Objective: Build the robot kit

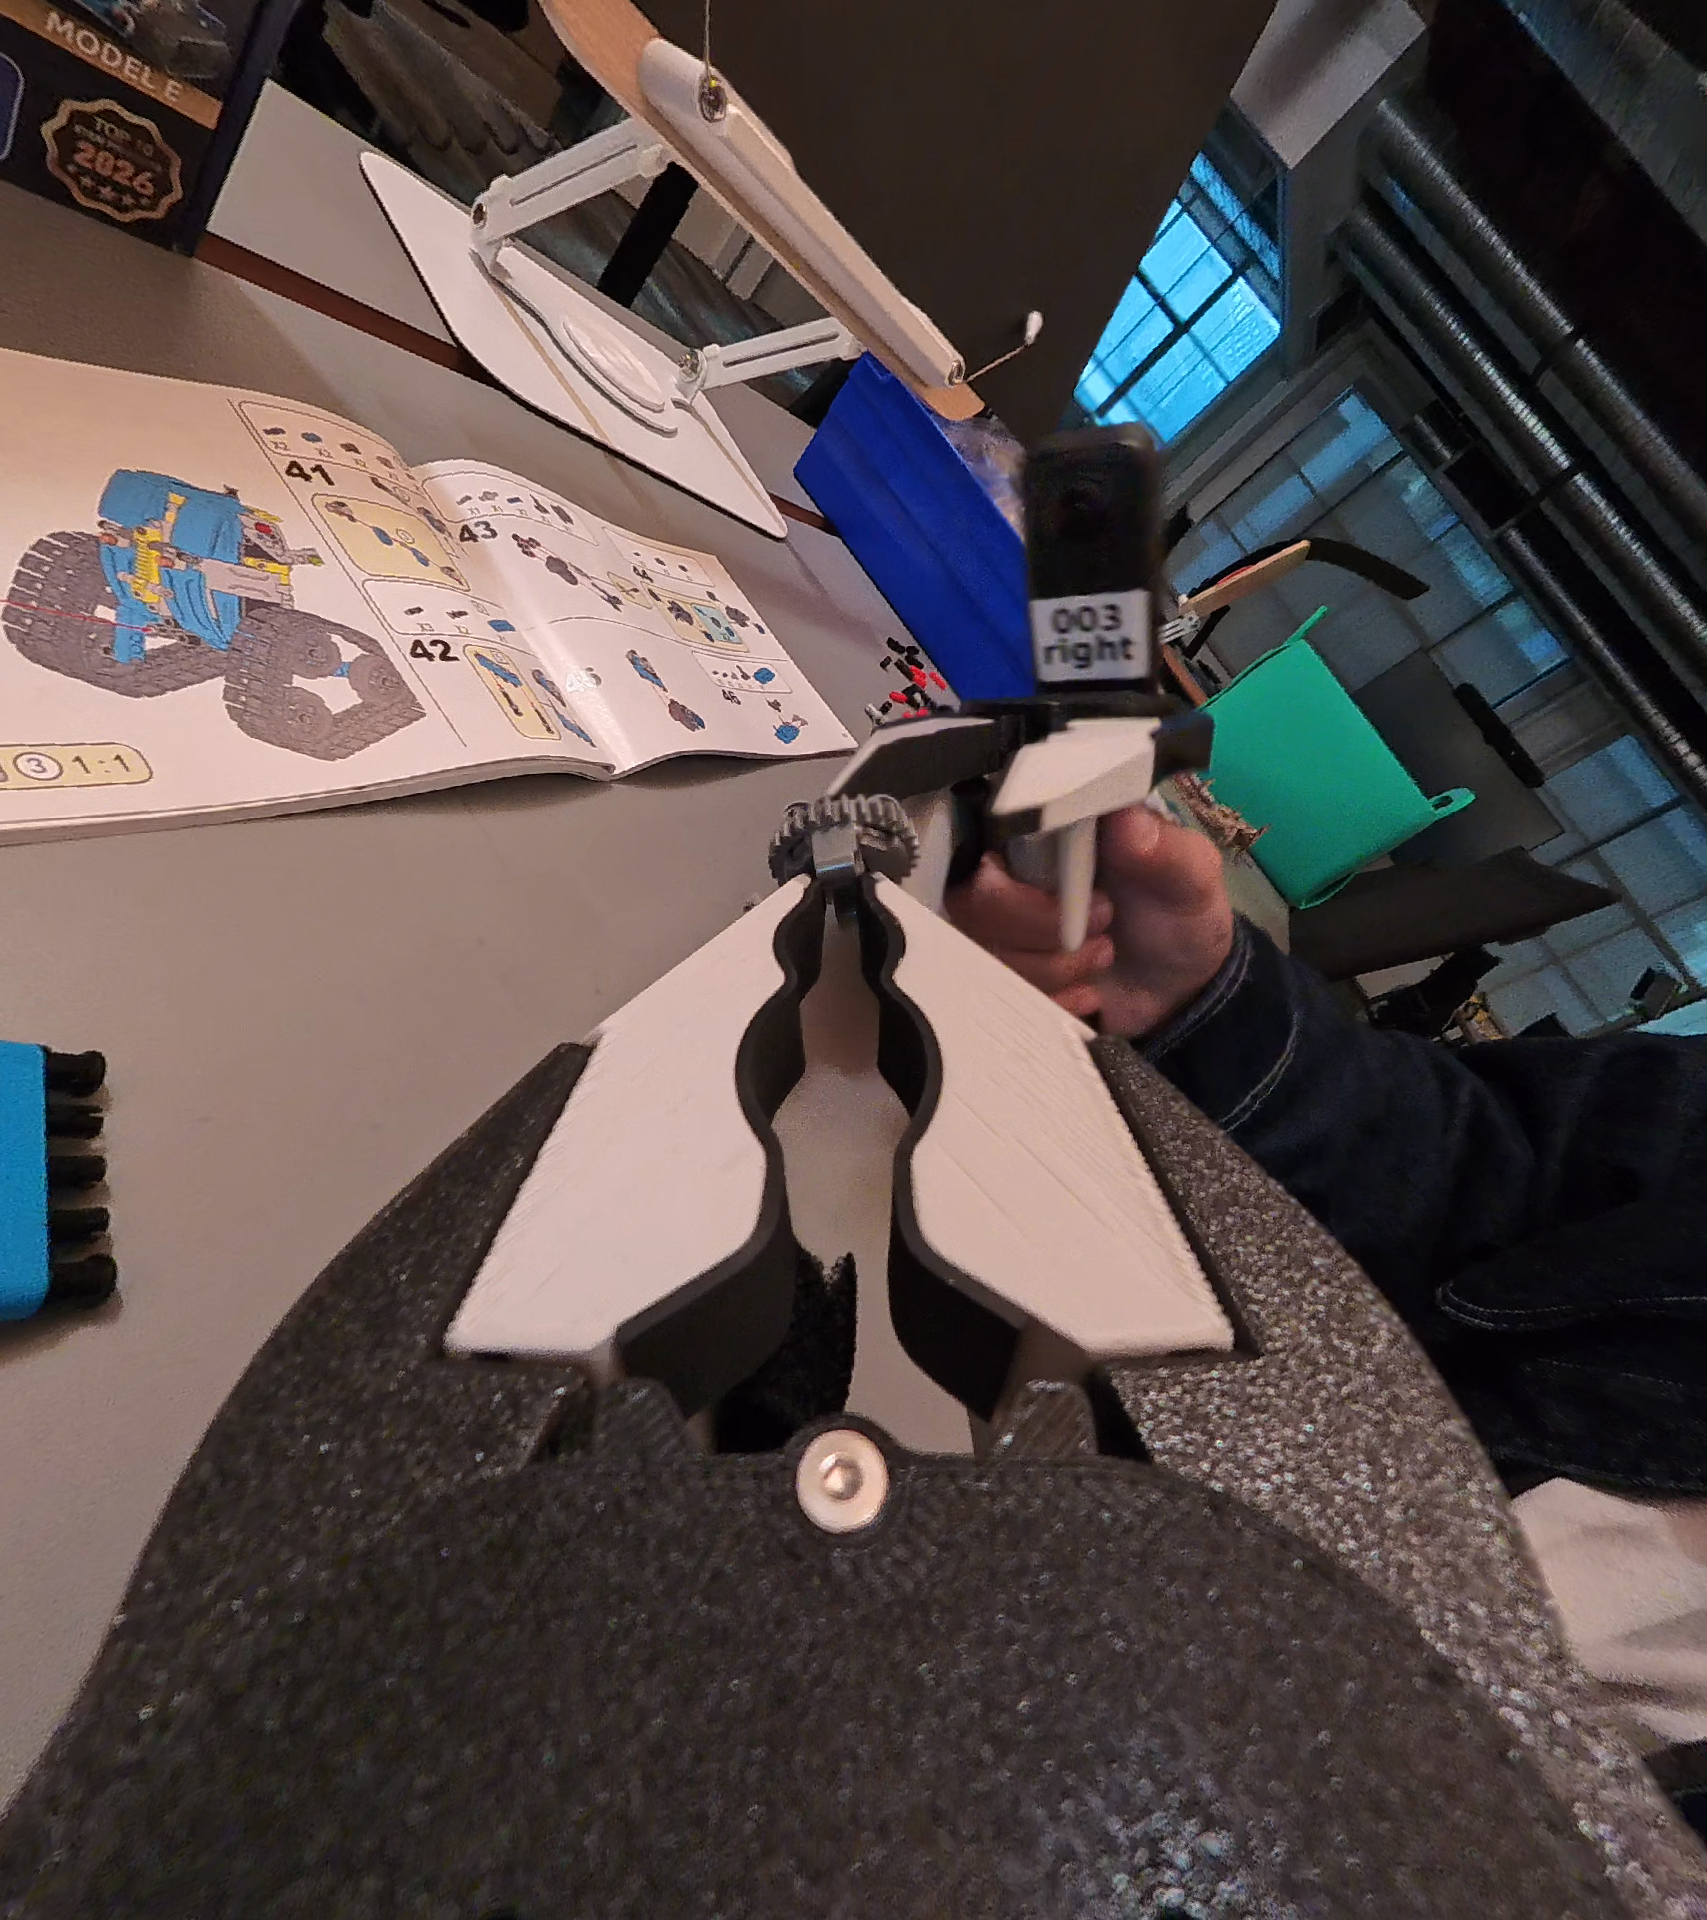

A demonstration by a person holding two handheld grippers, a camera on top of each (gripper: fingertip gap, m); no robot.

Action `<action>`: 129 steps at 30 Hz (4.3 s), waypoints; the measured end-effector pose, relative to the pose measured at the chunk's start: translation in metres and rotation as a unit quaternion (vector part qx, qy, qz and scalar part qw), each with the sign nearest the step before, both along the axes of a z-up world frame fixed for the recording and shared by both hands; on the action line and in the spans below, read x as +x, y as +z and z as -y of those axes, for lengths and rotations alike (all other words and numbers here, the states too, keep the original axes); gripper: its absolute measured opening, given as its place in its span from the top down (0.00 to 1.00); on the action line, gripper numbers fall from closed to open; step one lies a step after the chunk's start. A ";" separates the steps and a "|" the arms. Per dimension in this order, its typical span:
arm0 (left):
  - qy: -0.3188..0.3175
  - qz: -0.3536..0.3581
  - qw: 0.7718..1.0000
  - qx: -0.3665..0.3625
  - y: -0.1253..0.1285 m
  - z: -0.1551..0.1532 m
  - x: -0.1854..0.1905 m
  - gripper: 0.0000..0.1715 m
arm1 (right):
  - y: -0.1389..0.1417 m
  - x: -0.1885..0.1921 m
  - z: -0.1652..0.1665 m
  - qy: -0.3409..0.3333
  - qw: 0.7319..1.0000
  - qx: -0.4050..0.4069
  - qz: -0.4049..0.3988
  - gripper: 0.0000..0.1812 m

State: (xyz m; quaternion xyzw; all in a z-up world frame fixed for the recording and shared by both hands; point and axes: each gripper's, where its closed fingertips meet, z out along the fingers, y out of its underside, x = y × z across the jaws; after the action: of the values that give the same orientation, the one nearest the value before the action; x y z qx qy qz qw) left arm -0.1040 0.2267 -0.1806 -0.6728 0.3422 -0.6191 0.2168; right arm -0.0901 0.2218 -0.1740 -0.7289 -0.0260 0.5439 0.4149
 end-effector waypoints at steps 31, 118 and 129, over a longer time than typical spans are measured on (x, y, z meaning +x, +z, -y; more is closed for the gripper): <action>-0.034 0.090 0.994 -0.053 0.032 0.014 0.003 0.85 | 0.036 0.008 0.011 0.017 0.995 0.079 -0.057 0.98; 0.220 -0.084 0.661 0.713 0.070 0.021 0.003 0.91 | 0.061 -0.014 0.024 -0.020 0.970 0.236 0.061 0.87; -0.144 -0.152 0.940 0.269 -0.044 0.093 0.035 0.91 | -0.082 0.198 0.041 -0.152 0.863 -0.089 0.474 0.60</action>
State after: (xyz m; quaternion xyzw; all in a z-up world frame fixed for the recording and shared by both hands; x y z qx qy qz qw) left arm -0.0693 0.1337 -0.2244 -0.6188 0.6186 -0.4185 0.2435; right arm 0.1076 0.1813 -0.2562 -0.9275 -0.0599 0.0635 0.3634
